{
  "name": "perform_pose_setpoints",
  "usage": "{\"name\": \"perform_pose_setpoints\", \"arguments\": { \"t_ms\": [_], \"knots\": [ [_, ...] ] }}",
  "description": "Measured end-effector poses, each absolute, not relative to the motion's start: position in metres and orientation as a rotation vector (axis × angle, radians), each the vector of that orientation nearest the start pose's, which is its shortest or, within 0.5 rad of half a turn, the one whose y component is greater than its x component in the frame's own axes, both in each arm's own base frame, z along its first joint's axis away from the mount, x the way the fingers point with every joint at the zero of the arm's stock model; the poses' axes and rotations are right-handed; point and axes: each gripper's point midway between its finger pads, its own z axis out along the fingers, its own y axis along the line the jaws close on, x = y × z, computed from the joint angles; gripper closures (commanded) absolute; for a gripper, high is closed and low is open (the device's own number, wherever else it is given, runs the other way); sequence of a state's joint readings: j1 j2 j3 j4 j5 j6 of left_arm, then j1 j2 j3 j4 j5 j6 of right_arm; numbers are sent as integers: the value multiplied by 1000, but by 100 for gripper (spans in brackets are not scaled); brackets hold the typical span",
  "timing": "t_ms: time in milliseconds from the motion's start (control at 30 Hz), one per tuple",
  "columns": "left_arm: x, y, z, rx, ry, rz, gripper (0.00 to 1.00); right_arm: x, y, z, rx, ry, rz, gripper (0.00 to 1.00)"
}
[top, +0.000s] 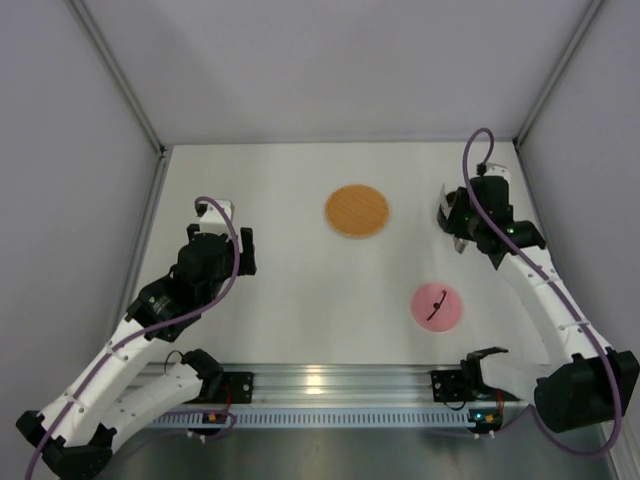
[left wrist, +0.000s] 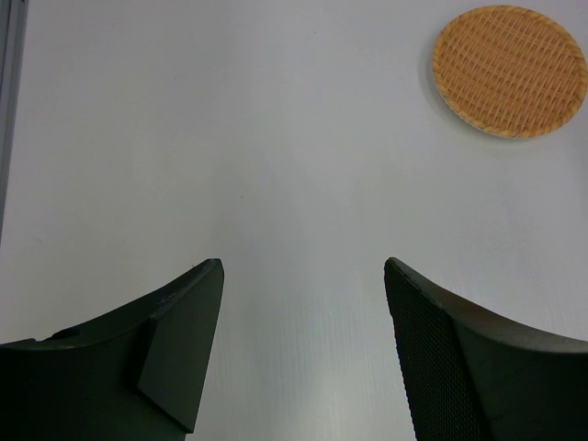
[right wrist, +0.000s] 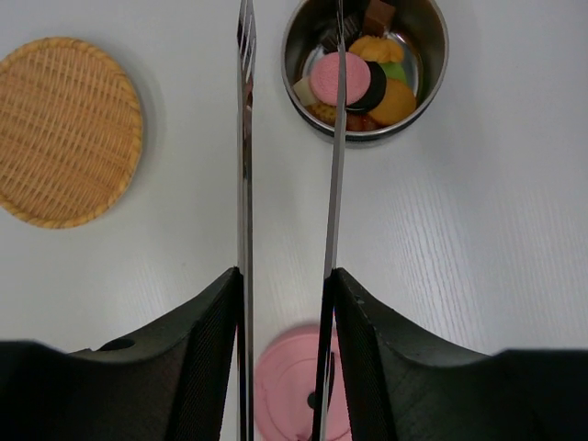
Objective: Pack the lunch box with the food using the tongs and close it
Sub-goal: Place the fake food in the packing box, then place the clamp at the center of the board.
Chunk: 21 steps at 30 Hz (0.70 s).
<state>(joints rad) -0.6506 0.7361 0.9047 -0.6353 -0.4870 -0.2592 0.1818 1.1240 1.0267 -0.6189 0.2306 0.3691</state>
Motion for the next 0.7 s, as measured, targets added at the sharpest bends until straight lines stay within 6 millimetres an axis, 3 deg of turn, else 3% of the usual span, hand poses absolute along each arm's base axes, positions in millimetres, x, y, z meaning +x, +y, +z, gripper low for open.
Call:
{"name": "perform_pose_setpoints", "arguments": {
  "t_ms": [100,167,367,467,567,700],
  "knots": [
    [240,-92,250,87,1979,-93,24,315,53,204,265,2231,75,57],
    [240,-92,250,87,1979,-93,24,313,78,210,191,2225,124,57],
    [240,-92,250,86,1979,-93,24,303,183,226,-83,2220,322,58],
    [240,-91,250,84,1979,-90,24,304,240,220,-206,2231,408,58],
    [241,-91,250,83,1978,-88,24,312,302,199,-305,2251,519,58],
    [241,-90,250,81,1977,-86,24,322,358,165,-381,2288,607,59]
  ]
}}
